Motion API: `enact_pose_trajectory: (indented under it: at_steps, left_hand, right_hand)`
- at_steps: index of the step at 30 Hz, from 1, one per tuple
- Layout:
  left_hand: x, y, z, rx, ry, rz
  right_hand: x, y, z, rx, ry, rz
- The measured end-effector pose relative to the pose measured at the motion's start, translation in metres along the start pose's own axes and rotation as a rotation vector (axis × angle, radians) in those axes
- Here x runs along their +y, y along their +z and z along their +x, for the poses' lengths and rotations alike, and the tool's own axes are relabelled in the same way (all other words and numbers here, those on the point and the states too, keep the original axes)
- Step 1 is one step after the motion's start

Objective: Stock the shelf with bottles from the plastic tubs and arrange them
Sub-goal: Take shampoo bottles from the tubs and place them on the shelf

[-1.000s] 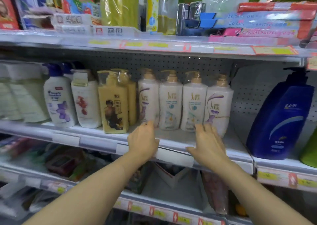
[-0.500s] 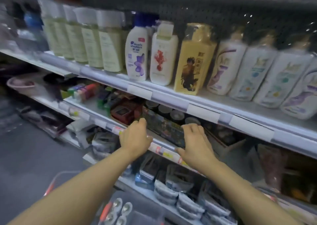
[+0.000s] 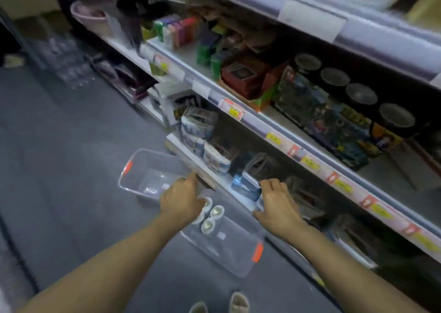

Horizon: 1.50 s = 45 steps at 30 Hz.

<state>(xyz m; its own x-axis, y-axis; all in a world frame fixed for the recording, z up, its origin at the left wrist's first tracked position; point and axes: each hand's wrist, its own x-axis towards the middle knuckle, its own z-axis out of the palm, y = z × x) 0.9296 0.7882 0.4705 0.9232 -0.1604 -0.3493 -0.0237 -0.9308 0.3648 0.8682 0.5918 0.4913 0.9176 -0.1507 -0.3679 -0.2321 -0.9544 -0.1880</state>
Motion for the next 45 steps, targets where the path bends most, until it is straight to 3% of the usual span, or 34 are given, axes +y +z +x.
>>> enact_pose_trajectory:
  at_steps: [8, 24, 33, 39, 45]
  left_hand:
    - [-0.05, 0.109, 0.017, -0.122, -0.204, -0.032]
    - [-0.1, 0.358, 0.107, -0.185, -0.407, -0.165]
    - [-0.135, 0.481, 0.175, -0.042, -0.483, -0.44]
    - [-0.145, 0.54, 0.198, 0.088, -0.751, -0.796]
    - [-0.147, 0.573, 0.219, 0.182, -0.74, -0.912]
  right_hand:
    - [0.017, 0.108, 0.061, -0.184, -0.085, -0.002]
    - [0.089, 0.332, 0.199, -0.312, -0.169, 0.06]
    - [0.106, 0.445, 0.284, -0.191, -0.282, 0.175]
    - [0.107, 0.499, 0.339, -0.162, -0.388, 0.153]
    - [0.115, 0.524, 0.357, -0.166, -0.449, 0.208]
